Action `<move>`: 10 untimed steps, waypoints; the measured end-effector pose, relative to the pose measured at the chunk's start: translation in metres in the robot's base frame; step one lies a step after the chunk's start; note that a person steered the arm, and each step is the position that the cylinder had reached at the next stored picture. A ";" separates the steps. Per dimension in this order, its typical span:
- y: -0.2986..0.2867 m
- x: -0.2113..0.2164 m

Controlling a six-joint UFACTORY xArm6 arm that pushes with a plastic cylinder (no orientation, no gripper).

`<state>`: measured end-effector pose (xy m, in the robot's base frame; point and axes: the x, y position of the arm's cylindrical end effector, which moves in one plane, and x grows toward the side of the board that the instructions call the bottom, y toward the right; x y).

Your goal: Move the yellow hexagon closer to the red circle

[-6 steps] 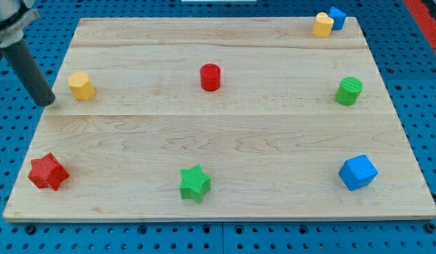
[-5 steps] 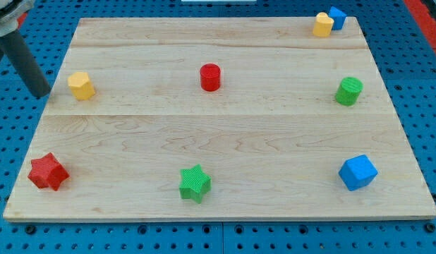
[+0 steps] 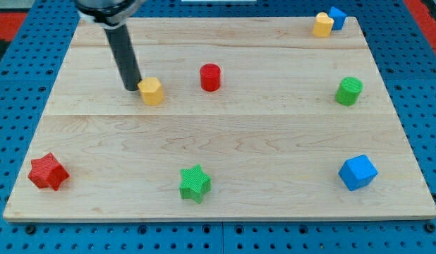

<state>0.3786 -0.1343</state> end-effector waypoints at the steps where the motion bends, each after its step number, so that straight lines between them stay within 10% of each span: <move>1: 0.034 0.000; 8: 0.122 0.038; 10: 0.181 0.123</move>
